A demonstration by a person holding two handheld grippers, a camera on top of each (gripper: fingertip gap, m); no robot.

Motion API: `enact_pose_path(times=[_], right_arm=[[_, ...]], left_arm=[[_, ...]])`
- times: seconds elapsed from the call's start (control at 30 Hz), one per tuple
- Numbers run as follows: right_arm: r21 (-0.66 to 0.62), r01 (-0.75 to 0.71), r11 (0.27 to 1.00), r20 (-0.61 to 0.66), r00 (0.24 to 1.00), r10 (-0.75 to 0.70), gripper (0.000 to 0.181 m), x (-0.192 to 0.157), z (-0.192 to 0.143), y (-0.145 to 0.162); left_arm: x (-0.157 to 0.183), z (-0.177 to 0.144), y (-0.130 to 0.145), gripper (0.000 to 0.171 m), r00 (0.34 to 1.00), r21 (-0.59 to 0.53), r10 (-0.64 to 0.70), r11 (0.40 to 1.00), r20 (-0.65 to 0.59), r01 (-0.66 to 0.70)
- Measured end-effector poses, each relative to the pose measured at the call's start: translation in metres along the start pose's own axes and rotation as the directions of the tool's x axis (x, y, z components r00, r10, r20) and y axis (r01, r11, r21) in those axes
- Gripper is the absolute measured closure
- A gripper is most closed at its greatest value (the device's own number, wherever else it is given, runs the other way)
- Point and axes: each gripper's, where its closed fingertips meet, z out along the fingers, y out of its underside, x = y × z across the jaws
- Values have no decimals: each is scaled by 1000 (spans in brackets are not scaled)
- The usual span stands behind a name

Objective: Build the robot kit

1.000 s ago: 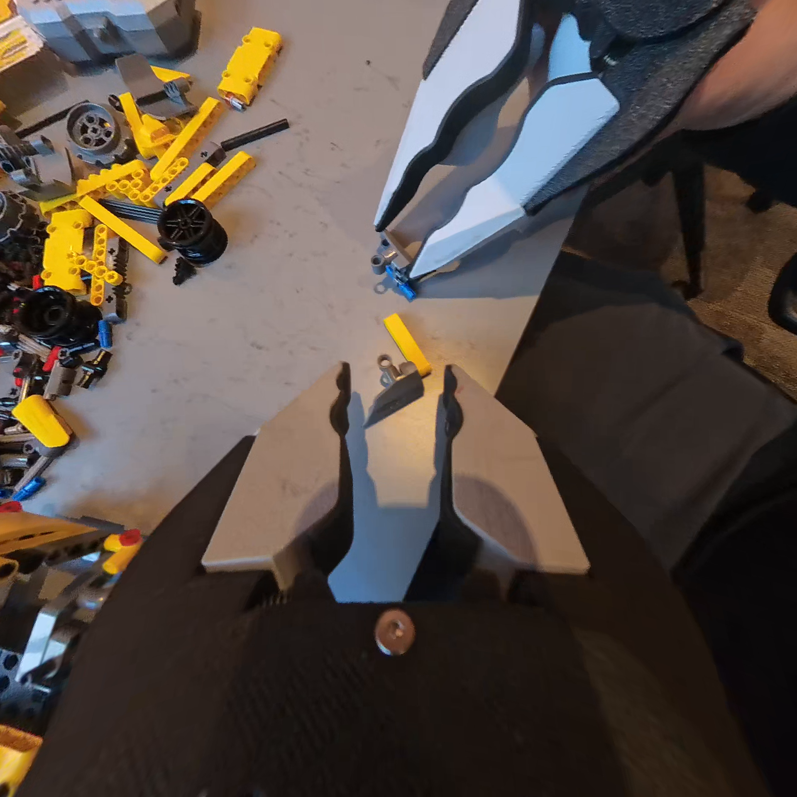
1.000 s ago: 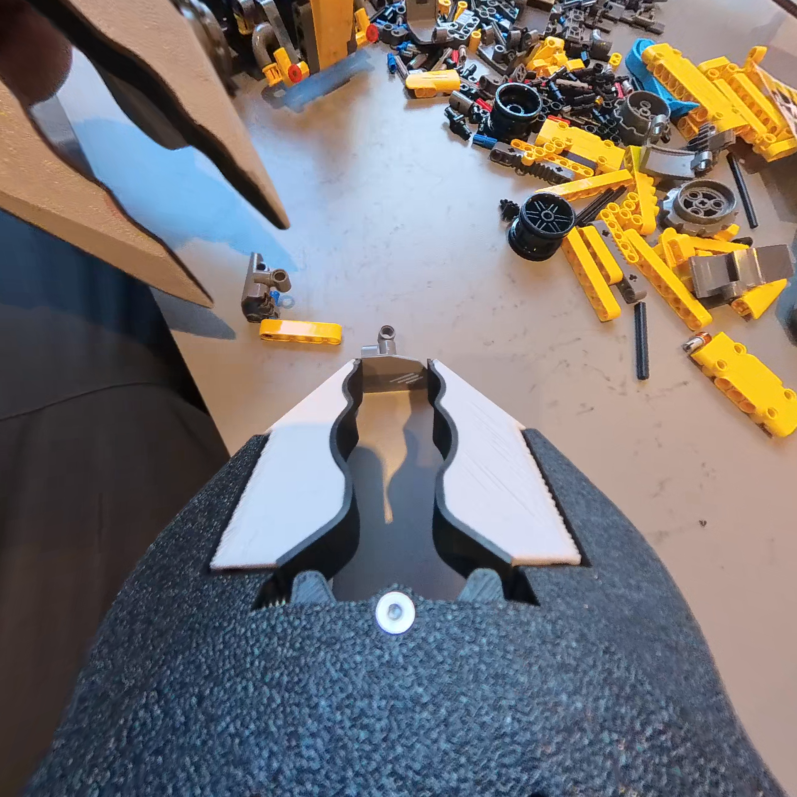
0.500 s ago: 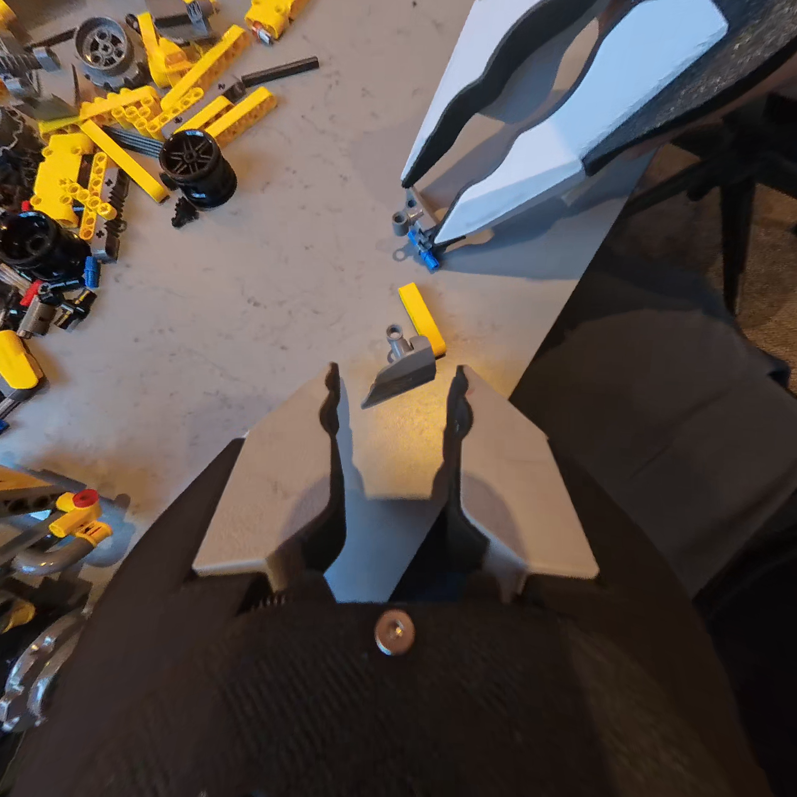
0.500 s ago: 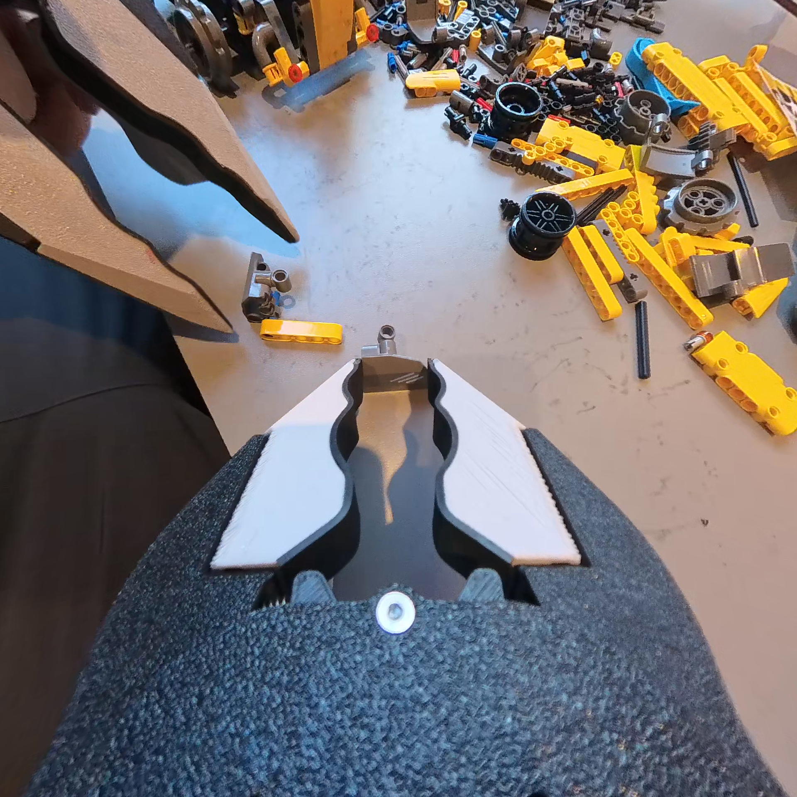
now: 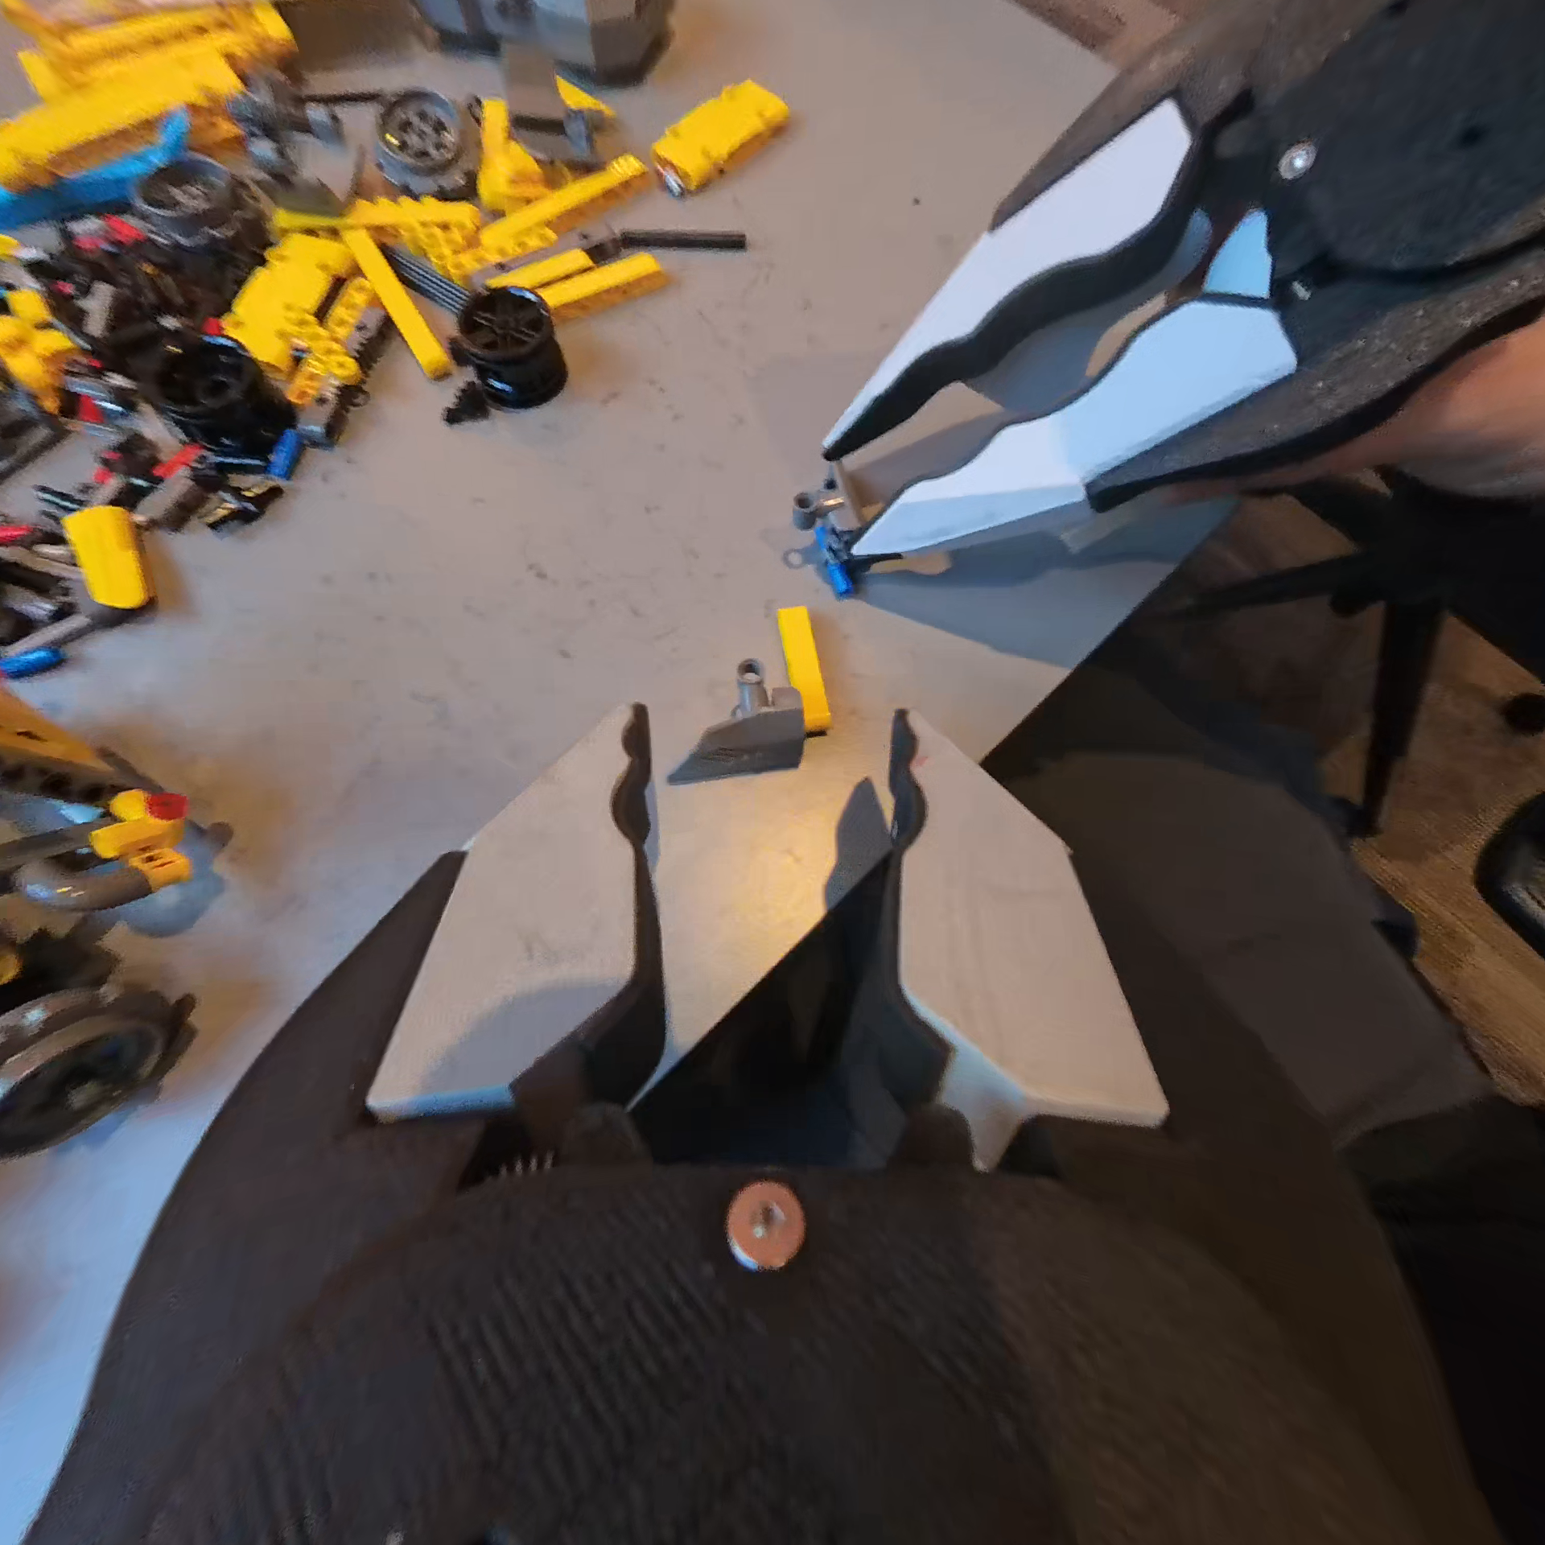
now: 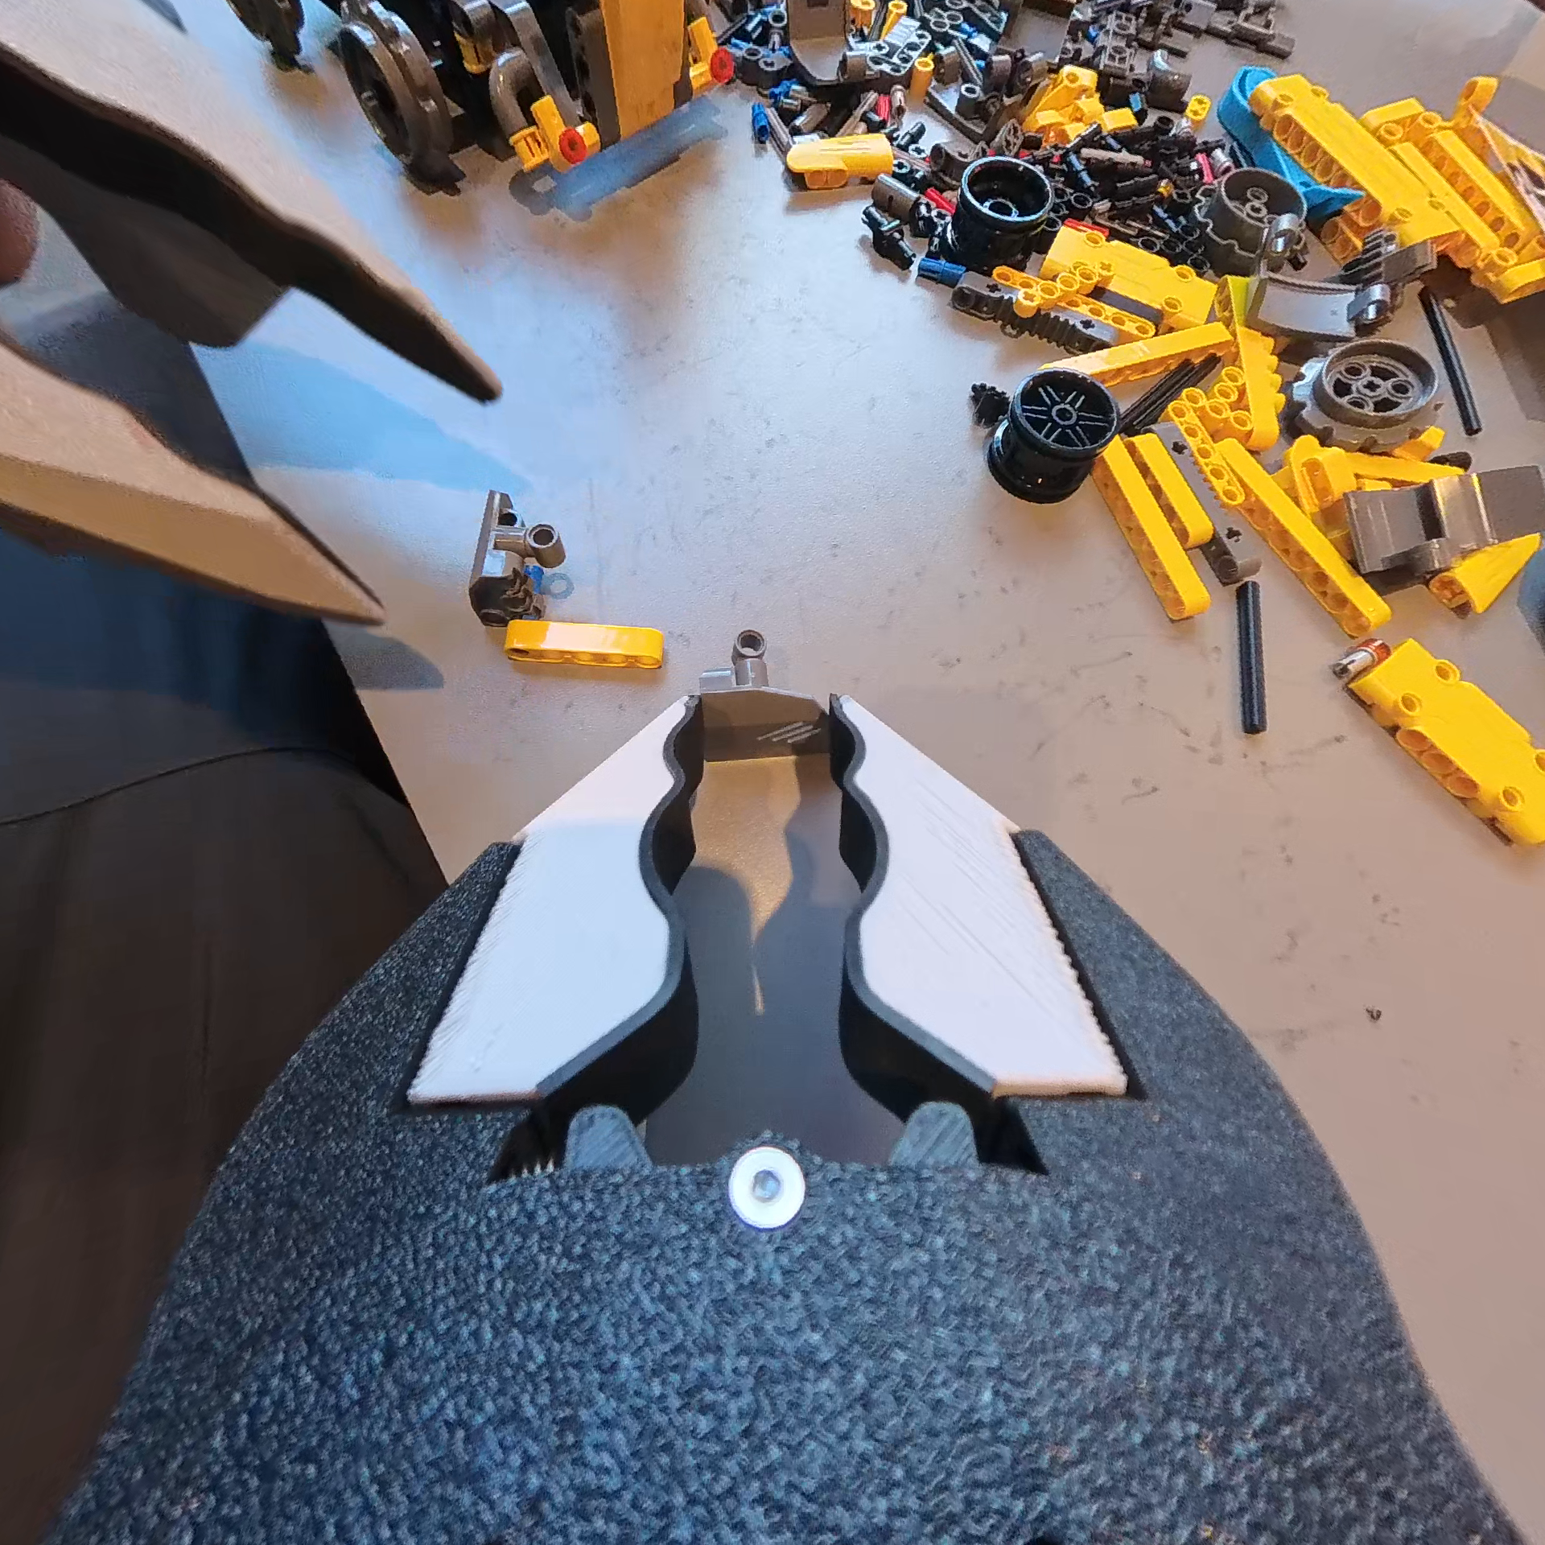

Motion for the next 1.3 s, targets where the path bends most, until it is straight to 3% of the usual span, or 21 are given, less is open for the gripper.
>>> enact_pose_path(times=[0.27, 0.47, 0.6, 0.8, 0.87, 1.0, 1.2, 1.3], right_arm=[[0, 3, 1000, -3, 1000, -3, 151, 0, 0, 0], [0, 2, 1000, -2, 1000, -2, 151, 0, 0, 0], [0, -1, 1000, 1, 1000, 1, 151, 0, 0, 0], [0, -2, 1000, 4, 1000, 2, 151, 0, 0, 0], [0, -1, 1000, 5, 1000, 1, 151, 0, 0, 0], [1, 9, 1000, 16, 1000, -9, 151, -3, 0, 0], [2, 16, 1000, 20, 1000, -16, 151, -4, 0, 0], [2, 15, 1000, 22, 1000, -15, 151, -4, 0, 0]], left_arm=[[-11, 18, 16, 111, 998, -55, -29, 998, 51, 32], [-11, 26, 21, 123, 999, -73, 3, 997, 53, 0], [-13, 25, 22, 137, 999, -78, 46, 996, 8, -46], [-17, 23, 23, 138, 979, -159, 178, 968, -101, -192], [-14, 22, 24, 138, 949, -193, 262, 936, -173, -293], [-7, 18, 27, 139, 817, -199, 453, 818, -357, -540], [1, 13, 33, 139, 619, -138, 558, 671, -553, -729], [3, 13, 34, 139, 563, -112, 569, 637, -599, -763]])
